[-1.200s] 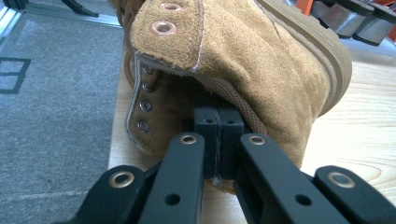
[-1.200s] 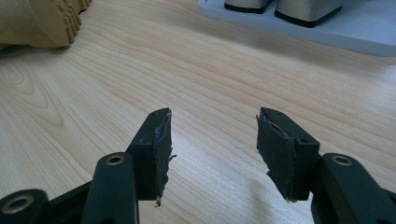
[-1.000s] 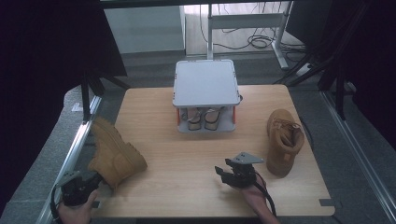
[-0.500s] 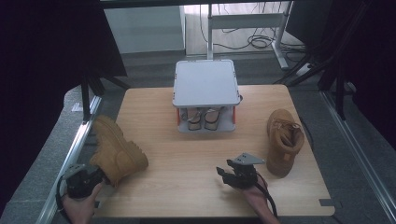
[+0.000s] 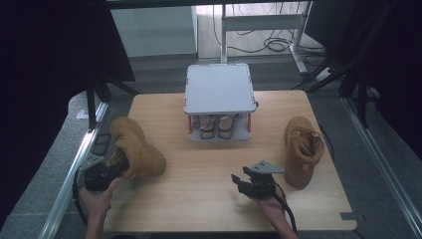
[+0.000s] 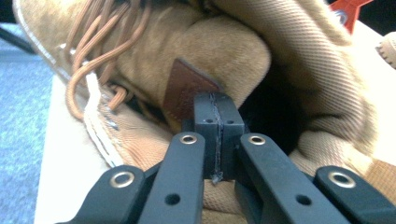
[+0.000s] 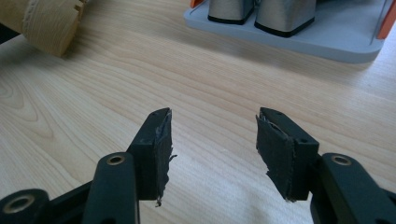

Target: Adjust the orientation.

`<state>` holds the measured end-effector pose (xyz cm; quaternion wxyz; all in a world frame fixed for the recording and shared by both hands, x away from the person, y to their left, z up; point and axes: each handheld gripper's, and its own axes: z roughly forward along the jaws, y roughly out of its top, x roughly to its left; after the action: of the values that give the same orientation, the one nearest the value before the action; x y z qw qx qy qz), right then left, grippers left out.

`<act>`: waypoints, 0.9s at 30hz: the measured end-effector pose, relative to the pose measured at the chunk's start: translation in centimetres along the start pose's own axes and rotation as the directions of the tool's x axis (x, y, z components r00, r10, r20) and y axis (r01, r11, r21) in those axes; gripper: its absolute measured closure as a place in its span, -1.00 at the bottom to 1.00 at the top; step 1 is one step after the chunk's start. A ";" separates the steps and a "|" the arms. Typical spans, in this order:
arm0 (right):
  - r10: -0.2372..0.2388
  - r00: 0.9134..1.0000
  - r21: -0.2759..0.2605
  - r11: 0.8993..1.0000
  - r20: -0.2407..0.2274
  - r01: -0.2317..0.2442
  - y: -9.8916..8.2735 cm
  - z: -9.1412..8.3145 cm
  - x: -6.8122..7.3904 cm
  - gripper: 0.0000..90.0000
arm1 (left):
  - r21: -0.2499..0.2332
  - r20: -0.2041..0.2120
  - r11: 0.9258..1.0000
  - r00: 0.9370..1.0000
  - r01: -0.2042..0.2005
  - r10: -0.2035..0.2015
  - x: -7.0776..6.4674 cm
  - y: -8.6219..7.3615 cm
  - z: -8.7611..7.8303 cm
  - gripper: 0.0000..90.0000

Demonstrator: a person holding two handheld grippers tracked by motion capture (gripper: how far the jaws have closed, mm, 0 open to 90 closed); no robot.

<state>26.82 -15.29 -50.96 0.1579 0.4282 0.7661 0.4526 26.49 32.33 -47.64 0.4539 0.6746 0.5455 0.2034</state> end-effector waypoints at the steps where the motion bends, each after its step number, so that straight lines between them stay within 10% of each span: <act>1: 0.000 1.000 0.002 1.000 0.004 0.000 -0.1 -0.1 0.0 0.00 | -0.001 0.004 1.000 1.000 -0.006 0.006 -0.1 0.2 0.1 0.99; 27: 0.031 0.999 -0.021 0.999 0.041 -0.030 -0.7 -1.7 -0.5 0.01 | 0.022 0.051 0.995 0.994 -0.093 0.092 -4.0 5.7 5.4 0.99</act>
<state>25.74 -16.82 -50.67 0.1712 0.4473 0.7514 0.4540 32.47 26.56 -44.69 0.4492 0.7096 0.5045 0.2004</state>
